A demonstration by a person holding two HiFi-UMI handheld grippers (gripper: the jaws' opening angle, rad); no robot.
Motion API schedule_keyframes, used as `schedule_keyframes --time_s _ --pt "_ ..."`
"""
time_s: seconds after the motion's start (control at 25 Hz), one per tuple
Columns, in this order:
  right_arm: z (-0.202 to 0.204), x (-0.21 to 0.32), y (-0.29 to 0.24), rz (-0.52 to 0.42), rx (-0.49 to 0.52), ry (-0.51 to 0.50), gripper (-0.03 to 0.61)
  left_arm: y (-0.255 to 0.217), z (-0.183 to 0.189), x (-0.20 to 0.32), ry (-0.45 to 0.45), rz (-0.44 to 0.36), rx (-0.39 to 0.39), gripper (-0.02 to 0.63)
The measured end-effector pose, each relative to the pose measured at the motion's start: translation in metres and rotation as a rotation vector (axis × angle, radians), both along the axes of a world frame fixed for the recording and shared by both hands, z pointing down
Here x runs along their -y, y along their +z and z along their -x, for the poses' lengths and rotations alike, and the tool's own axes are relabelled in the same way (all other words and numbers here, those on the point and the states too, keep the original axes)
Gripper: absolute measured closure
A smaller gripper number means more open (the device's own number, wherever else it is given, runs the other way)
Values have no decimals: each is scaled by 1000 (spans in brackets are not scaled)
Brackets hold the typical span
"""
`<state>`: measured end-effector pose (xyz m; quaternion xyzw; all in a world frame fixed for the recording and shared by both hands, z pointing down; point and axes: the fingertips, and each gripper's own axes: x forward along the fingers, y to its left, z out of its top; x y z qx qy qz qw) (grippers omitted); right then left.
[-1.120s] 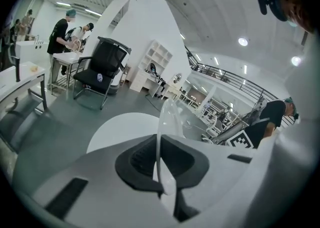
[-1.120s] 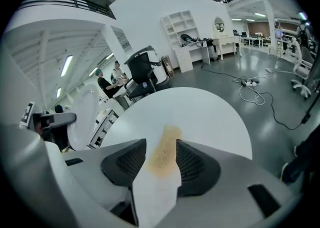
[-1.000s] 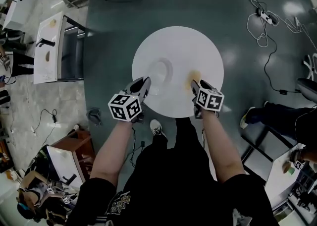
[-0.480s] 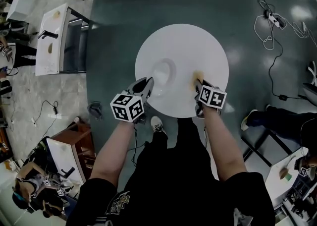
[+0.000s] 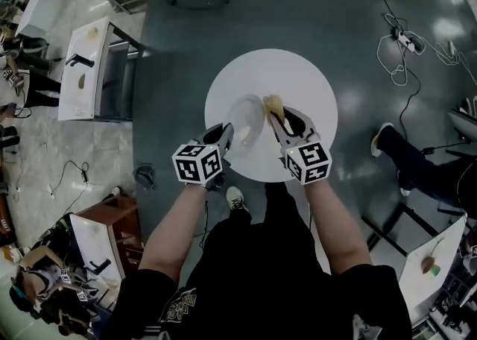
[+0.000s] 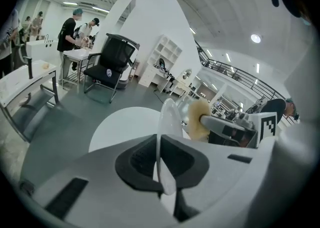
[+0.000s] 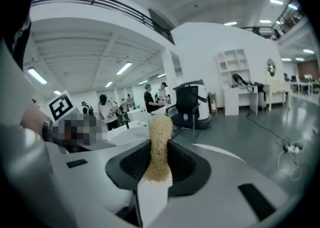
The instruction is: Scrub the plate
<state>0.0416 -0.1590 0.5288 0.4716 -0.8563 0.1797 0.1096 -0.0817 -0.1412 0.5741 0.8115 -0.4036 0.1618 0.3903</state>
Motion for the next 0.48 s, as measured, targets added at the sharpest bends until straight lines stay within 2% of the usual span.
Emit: schedule_keyframes --time_s 0.2,0.48 --pt "26 -1 -35 -129 -147 -119 473 -17 -2 -14 0 27 -12 594" --pt "46 -14 -56 -188 -295 -187 474 -49 1 -36 36 -4 -39 594"
